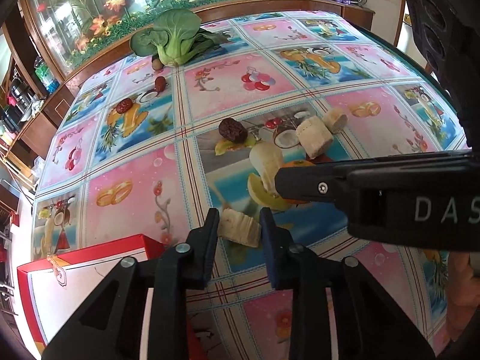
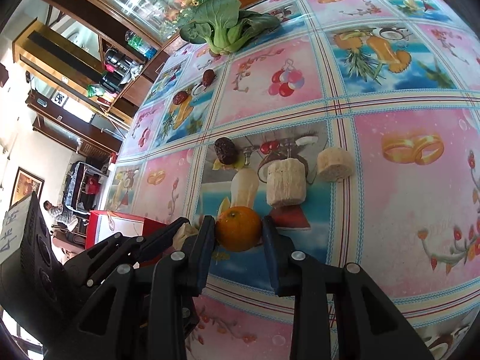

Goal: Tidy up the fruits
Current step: 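Carry the yam chunk into the tray and open the left gripper while the right releases the tangerine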

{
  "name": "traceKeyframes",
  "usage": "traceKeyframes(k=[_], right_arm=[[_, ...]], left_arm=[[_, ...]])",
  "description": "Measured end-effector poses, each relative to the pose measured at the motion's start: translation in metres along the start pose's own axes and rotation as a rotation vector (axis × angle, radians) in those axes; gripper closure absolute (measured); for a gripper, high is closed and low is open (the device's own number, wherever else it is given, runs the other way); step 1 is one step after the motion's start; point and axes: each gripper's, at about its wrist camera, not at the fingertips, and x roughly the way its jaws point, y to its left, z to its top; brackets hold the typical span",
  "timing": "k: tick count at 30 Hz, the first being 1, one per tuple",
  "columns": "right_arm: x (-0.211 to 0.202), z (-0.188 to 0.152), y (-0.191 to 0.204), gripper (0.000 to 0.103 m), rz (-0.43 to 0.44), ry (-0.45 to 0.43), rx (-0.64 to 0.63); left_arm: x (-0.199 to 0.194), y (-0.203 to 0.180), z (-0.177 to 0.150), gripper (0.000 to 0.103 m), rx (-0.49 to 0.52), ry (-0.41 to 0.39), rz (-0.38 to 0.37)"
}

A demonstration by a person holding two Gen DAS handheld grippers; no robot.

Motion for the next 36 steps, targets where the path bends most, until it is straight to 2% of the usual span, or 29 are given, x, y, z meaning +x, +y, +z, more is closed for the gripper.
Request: traceKeyframes(k=[5, 12, 15, 21, 26, 30, 33, 36], right_arm=[[-0.005, -0.002, 0.006, 0.073, 0.034, -0.018, -0.023], [-0.014, -0.007, 0.026, 0.073, 0.108, -0.083, -0.102], [-0.018, -0.014, 0.044, 0.073, 0.132, -0.127, -0.178], [-0.018, -0.039, 0.086, 0.073, 0.158, -0.172, -0.351], [-0.012, -0.058, 0.105, 0.073, 0.182, -0.181, -0.413], [-0.005, -0.073, 0.118, 0.073, 0.219, -0.159, -0.401], [0.002, -0.088, 0.132, 0.073, 0.269, -0.128, -0.401], [0.008, -0.099, 0.147, 0.073, 0.274, -0.127, -0.438]], left_arm=[[-0.009, -0.001, -0.005, 0.074, -0.02, -0.008, -0.002], [-0.076, 0.012, -0.026, 0.074, -0.1, -0.164, -0.016], [-0.105, 0.027, -0.043, 0.074, -0.147, -0.222, 0.023], [-0.157, 0.08, -0.1, 0.074, -0.292, -0.303, 0.212], [-0.18, 0.115, -0.15, 0.074, -0.39, -0.301, 0.276], [-0.181, 0.129, -0.17, 0.074, -0.421, -0.291, 0.305], [-0.175, 0.135, -0.179, 0.074, -0.446, -0.281, 0.293], [-0.167, 0.133, -0.183, 0.074, -0.443, -0.272, 0.273]])
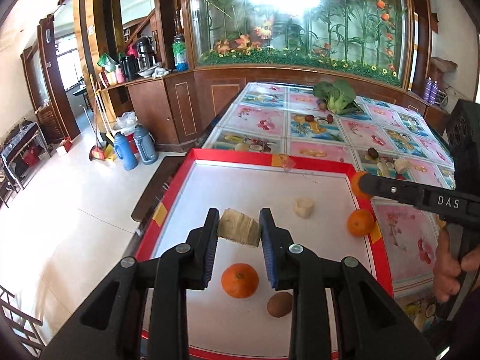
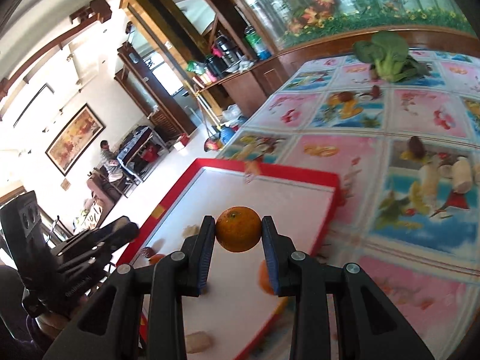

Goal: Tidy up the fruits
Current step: 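Carry the yam chunk into the tray and open the left gripper while the right releases the tangerine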

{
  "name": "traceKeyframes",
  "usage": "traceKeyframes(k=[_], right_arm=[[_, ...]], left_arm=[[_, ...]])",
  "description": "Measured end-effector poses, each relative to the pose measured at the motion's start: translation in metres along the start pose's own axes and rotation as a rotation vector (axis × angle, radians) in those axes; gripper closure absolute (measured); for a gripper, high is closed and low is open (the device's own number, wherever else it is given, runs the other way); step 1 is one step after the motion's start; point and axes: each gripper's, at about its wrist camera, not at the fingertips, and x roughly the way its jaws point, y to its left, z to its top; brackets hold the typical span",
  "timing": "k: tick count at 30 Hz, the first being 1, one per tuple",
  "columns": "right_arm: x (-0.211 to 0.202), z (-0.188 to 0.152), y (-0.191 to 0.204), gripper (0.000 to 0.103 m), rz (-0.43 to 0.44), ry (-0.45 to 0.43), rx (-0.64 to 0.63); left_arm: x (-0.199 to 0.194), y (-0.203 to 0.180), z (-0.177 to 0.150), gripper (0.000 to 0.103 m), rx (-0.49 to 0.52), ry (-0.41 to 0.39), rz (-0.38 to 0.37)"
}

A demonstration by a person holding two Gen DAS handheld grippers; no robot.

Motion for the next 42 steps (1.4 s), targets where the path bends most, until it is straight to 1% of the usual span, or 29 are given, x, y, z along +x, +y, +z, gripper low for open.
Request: traceKeyframes(k=[3, 6, 8, 11, 14, 16, 21, 29, 33, 38, 39, 41, 42], right_arm=[[0.012, -0.004, 0.01, 0.073, 0.009, 0.023, -0.021], [0.022, -0.008, 0.016, 0.073, -0.029, 0.049, -0.07], [0.025, -0.011, 0.017, 0.073, -0.031, 0.065, -0.086], [0.03, -0.017, 0.022, 0.073, -0.059, 0.078, -0.139], [0.033, -0.022, 0.024, 0.073, -0.055, 0.102, -0.163], [0.036, -0.025, 0.023, 0.073, -0.068, 0.118, -0.182], [0.042, -0.03, 0.025, 0.072, -0.092, 0.151, -0.215], [0.042, -0.035, 0.029, 0.071, -0.105, 0.155, -0.238], [0.042, -0.035, 0.03, 0.066, -0.095, 0.164, -0.246], [0.041, -0.034, 0.031, 0.063, -0.089, 0.162, -0.25], [0.04, -0.034, 0.031, 0.063, -0.088, 0.156, -0.25], [0.038, -0.033, 0.031, 0.062, -0.088, 0.146, -0.251], [0.037, -0.032, 0.031, 0.062, -0.084, 0.141, -0.249]], left_arm=[[0.006, -0.006, -0.004, 0.074, 0.007, 0.008, -0.019], [0.013, -0.01, -0.006, 0.074, 0.023, 0.024, -0.015], [0.019, -0.011, -0.008, 0.074, 0.017, 0.041, -0.018], [0.024, -0.014, -0.012, 0.074, 0.024, 0.057, -0.021], [0.03, -0.018, -0.013, 0.074, 0.028, 0.073, -0.028], [0.034, -0.02, -0.016, 0.074, 0.04, 0.088, -0.025], [0.041, -0.02, -0.021, 0.074, 0.033, 0.115, -0.015], [0.043, -0.022, -0.022, 0.074, 0.043, 0.128, 0.004], [0.043, -0.023, -0.021, 0.073, 0.046, 0.133, 0.014], [0.043, -0.024, -0.02, 0.073, 0.046, 0.138, 0.022], [0.043, -0.023, -0.02, 0.072, 0.046, 0.139, 0.025], [0.042, -0.023, -0.019, 0.063, 0.043, 0.135, 0.036], [0.041, -0.022, -0.019, 0.061, 0.041, 0.129, 0.048]])
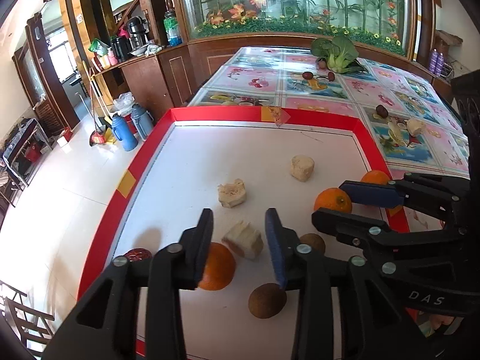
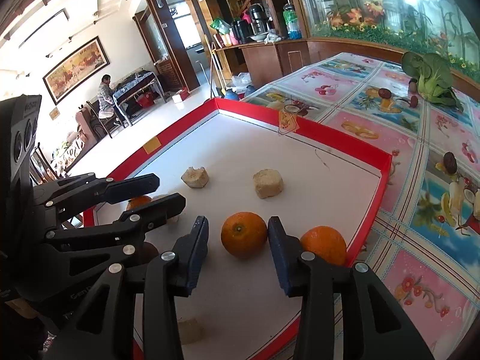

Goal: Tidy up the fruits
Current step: 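Carry the yam chunk into the tray and open the left gripper while the right releases the tangerine, then move both open grippers out of the tray back toward the fruit pile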

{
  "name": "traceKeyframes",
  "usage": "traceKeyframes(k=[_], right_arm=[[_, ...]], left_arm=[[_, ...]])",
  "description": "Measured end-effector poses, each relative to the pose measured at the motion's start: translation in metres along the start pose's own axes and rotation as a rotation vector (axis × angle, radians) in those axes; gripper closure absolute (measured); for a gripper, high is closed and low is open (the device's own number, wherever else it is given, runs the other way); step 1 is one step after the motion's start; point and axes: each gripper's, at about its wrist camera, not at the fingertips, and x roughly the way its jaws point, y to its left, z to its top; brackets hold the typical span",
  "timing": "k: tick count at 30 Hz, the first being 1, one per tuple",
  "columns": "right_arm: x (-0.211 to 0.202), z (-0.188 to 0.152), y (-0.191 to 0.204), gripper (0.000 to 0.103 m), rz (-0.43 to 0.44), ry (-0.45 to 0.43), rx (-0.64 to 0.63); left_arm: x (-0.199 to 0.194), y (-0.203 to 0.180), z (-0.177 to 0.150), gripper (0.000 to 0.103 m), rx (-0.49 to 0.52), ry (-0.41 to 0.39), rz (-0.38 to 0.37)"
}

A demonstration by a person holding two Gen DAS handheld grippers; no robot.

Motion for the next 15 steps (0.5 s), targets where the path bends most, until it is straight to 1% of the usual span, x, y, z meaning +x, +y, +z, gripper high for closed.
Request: traceKeyframes(k=[2, 7, 11, 15], right_arm=[[-0.0022, 0.0006, -0.0008, 0.062, 0.006, -0.012, 0.003], [-0.0058, 0.0022, -0.002, 0.061, 0.008, -0.034, 0.009], [-0.0063, 0.0027, -0.002, 0.06, 0.005, -0.038, 0.013], [-0.0086, 0.0037, -0.0045, 0.06, 0.002, -0.051, 0.023]], left_arm=[[-0.0018, 0.0007, 0.0004, 0.053, -0.002, -0.01, 0.015], [-0.0057, 0.0022, 0.0021, 0.052, -0.002, -0.025, 0.025], [-0.0068, 0.0019, 0.0019, 0.045, -0.002, -0.028, 0.03], [-0.0065, 0.0026, 0.0012, 0.044, -0.006, -0.025, 0.032]])
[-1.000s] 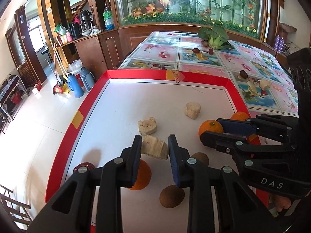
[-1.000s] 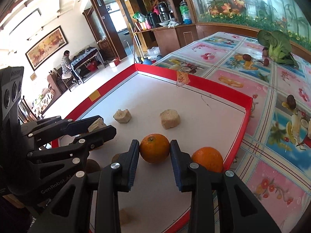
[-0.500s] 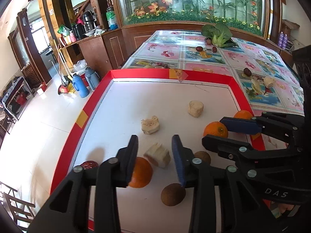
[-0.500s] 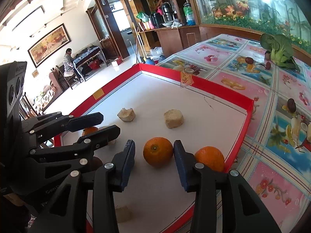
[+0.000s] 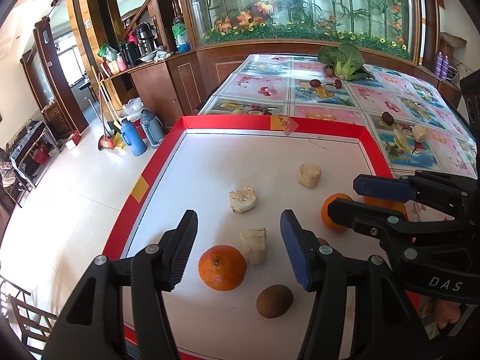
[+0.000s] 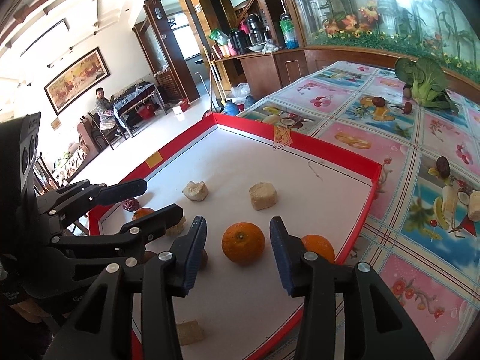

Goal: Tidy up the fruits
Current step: 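Move both open grippers out of the tray back toward the fruit pile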

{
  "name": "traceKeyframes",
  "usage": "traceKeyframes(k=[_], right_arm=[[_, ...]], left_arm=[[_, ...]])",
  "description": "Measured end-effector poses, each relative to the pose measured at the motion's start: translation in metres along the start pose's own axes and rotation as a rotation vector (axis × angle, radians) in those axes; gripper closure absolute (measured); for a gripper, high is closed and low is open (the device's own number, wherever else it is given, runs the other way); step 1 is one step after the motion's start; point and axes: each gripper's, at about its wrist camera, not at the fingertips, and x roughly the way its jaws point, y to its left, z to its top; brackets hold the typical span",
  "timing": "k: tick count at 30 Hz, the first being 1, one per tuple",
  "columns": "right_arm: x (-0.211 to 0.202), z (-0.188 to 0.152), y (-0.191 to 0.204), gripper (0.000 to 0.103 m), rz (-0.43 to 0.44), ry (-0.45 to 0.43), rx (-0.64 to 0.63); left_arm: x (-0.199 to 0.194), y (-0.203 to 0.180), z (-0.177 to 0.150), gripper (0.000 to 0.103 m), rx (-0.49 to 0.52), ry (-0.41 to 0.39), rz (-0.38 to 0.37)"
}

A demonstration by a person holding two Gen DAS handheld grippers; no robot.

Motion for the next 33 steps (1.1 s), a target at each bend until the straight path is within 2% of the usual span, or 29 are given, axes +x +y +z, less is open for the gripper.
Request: traceKeyframes(k=[3, 8, 12, 16, 33], right_arm=[[-0.003, 0.0, -0.004, 0.058, -0.002, -0.011, 0.015], [-0.005, 0.002, -0.008, 0.055, -0.013, -0.024, 0.033], [-0.007, 0.002, -0.012, 0.055, -0.014, -0.034, 0.053], [-0.009, 0.003, -0.014, 0.054, -0.023, -0.043, 0.059], [-0.016, 0.007, -0.023, 0.049, -0.033, -0.073, 0.099]], left_arm=[[0.0, 0.001, 0.0, 0.041, -0.005, 0.003, 0.005], [-0.002, 0.003, -0.002, 0.03, -0.022, -0.005, 0.014], [-0.005, 0.007, -0.004, 0.029, -0.04, -0.019, 0.012], [-0.007, 0.007, -0.003, 0.022, -0.05, -0.032, 0.018], [-0.003, -0.008, -0.008, 0.02, -0.013, -0.006, -0.002]])
